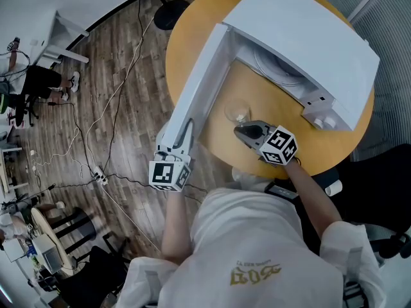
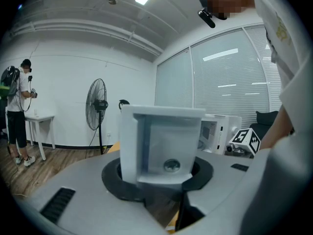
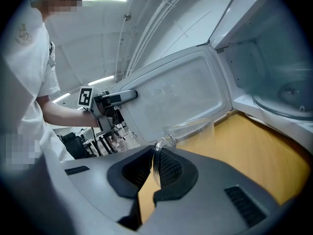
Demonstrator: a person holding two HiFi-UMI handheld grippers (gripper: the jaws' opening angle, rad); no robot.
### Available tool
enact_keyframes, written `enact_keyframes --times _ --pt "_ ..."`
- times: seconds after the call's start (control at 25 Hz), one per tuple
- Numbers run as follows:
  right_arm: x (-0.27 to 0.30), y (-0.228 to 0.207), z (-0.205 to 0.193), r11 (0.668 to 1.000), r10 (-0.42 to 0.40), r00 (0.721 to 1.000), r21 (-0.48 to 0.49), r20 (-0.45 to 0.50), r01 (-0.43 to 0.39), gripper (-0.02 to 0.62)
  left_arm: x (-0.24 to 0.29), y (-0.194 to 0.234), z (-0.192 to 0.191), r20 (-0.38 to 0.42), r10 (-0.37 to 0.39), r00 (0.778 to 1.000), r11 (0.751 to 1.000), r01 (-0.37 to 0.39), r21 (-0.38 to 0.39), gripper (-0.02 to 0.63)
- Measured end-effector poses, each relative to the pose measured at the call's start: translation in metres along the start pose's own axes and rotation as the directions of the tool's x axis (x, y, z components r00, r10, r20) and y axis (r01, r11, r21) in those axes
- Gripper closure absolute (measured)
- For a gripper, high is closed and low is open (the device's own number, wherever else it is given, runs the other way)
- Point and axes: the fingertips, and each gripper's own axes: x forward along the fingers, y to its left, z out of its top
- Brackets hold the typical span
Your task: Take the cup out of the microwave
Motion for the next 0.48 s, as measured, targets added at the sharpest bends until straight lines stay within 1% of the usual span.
enact_keyframes --times 0.24,0.4,0.48 --pt "0.000 0.005 -0.007 0.999 0.033 0.999 -0.029 0.005 -0.033 0.573 0.000 -0.001 0.000 0.002 0.001 1.000 1.000 -0.001 0.000 0.442" --pt "0.000 0.009 -0.020 0.994 0.039 0.998 -0.100 -0.043 -0.043 0.574 0.001 -0.001 -0.002 0.001 0.001 1.000 1.000 -0.001 0.000 0.442" --pt "-0.002 0.008 -0.024 0.993 0.036 0.998 -0.108 -0.048 -0.041 0.574 0.001 -0.001 -0.002 0.003 0.001 1.000 1.000 -0.001 -0.001 0.442"
